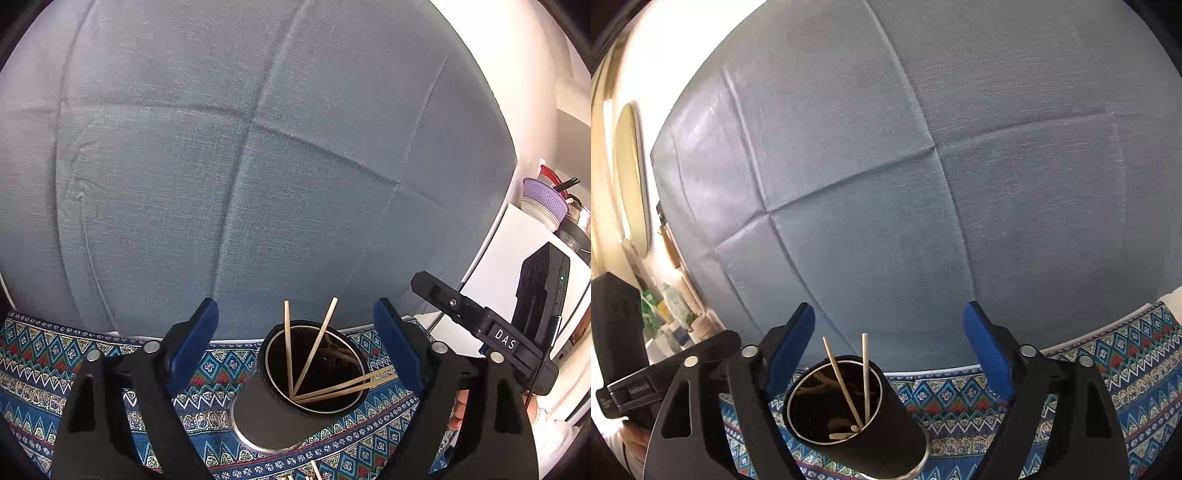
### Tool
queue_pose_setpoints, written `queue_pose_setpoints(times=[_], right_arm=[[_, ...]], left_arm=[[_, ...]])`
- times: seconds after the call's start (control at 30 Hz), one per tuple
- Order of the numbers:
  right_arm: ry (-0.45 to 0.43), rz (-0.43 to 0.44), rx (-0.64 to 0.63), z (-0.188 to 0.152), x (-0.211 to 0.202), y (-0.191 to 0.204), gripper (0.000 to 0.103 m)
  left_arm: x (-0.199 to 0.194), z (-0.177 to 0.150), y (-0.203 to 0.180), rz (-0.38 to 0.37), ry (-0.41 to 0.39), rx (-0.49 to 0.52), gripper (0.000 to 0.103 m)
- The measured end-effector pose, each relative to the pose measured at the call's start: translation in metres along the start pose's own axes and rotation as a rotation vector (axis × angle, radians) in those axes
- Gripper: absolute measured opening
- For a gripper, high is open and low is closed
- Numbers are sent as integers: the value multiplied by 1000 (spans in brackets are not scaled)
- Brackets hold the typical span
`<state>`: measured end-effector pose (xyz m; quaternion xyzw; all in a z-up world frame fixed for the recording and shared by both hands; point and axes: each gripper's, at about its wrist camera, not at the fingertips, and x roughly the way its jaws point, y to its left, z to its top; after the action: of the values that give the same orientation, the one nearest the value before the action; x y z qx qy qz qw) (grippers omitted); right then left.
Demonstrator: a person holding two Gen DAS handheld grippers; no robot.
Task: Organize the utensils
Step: 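Withdraw both open tools from holder down toward the remaining sticks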
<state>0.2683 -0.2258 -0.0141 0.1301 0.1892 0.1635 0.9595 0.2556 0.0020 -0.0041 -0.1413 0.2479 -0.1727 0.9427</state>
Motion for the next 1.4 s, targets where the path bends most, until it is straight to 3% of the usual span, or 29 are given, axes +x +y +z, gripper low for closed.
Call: queue_pose_setpoints(times=[0.17, 0.43, 0.8, 1.13, 1.4], right_arm=[[33, -54, 5, -4, -13, -7, 87], [99, -109, 11, -23, -26, -16, 89], [303, -185, 11, -87, -24, -26, 89], [564, -204, 16, -159, -22, -25, 89], [651, -243, -28, -199, -32, -21, 89]], left_arm=[[-11, -2, 8, 30, 20, -12, 97], [-24, -23, 25, 76, 99, -51, 97], [-34, -71, 35, 150, 203, -22, 97], [-28, -130, 28, 125, 337, -14, 97], [-31, -171, 19, 85, 436, -36, 97]])
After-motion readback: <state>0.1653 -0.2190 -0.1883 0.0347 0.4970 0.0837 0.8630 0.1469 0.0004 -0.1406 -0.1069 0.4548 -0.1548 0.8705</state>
